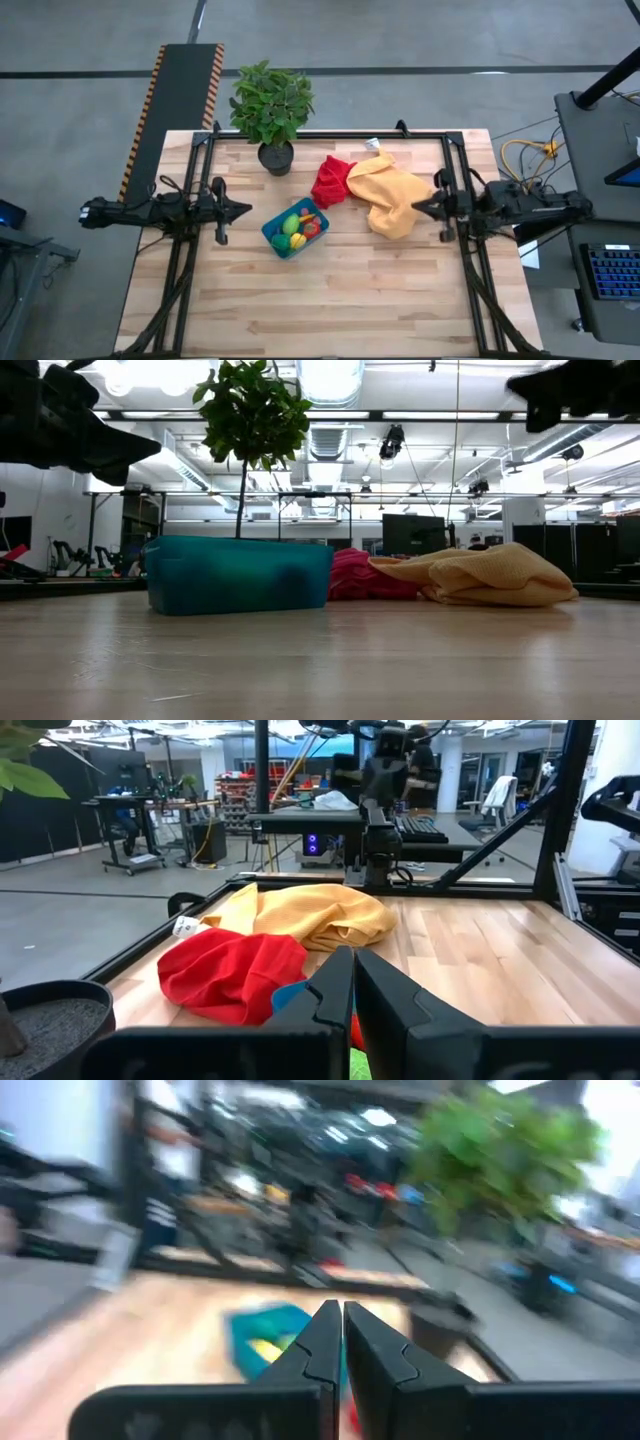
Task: Pick and placing Produce into tupperware
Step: Return to Home Position
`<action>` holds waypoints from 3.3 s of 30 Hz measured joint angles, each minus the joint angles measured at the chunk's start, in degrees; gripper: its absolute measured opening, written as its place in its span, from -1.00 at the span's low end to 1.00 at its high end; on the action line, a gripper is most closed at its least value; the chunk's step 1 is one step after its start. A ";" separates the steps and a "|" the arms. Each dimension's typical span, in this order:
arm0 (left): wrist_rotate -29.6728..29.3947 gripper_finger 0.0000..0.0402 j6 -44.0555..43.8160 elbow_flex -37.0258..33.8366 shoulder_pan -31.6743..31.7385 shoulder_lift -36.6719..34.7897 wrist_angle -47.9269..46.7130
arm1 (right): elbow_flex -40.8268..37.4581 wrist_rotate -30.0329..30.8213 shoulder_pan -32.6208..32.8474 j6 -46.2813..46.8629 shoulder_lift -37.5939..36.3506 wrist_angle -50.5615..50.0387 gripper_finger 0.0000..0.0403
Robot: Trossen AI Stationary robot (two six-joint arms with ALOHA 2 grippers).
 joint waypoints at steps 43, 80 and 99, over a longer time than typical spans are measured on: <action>6.38 -1.00 0.88 -0.21 0.02 0.59 0.04 | -13.44 -14.01 -8.47 8.32 -6.18 2.31 -0.96; 8.14 -1.00 -1.68 -0.26 0.02 1.54 0.80 | -13.44 -10.40 -8.98 7.91 -6.15 2.53 -0.96; 8.14 -1.00 -1.66 -0.26 0.00 1.49 1.11 | -13.44 -10.48 -8.98 13.28 -6.15 2.53 -0.96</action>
